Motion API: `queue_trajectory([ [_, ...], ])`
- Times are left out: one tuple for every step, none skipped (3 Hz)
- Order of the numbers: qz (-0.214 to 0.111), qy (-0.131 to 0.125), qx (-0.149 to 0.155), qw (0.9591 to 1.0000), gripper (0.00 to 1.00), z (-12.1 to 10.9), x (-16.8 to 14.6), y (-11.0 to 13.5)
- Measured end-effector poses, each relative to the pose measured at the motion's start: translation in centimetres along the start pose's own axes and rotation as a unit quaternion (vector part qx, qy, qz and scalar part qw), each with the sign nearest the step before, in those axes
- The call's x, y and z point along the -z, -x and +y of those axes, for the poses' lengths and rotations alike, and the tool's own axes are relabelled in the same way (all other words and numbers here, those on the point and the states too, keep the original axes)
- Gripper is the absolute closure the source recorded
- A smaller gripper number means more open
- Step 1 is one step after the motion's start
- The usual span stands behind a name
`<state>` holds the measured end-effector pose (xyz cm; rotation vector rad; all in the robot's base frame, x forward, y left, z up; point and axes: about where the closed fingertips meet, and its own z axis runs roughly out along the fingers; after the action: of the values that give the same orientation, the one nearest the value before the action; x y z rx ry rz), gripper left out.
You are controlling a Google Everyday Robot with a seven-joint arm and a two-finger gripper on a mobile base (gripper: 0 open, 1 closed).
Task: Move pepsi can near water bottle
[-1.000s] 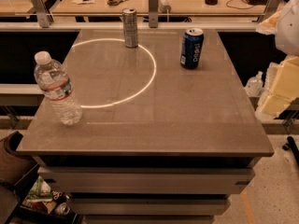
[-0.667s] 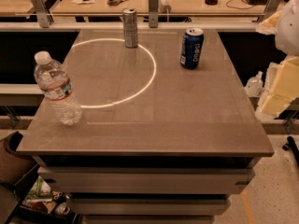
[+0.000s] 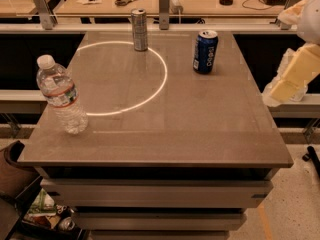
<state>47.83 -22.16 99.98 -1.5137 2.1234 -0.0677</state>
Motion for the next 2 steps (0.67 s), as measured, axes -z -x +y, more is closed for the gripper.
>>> queue_trajectory([
  [-0.054,-0.023,-0.027,0.9979,0.00,-2.6,-1.5,0.3],
  [-0.115,-0.050,-0.052,0.9908,0.00,-4.8,-4.1,0.3],
])
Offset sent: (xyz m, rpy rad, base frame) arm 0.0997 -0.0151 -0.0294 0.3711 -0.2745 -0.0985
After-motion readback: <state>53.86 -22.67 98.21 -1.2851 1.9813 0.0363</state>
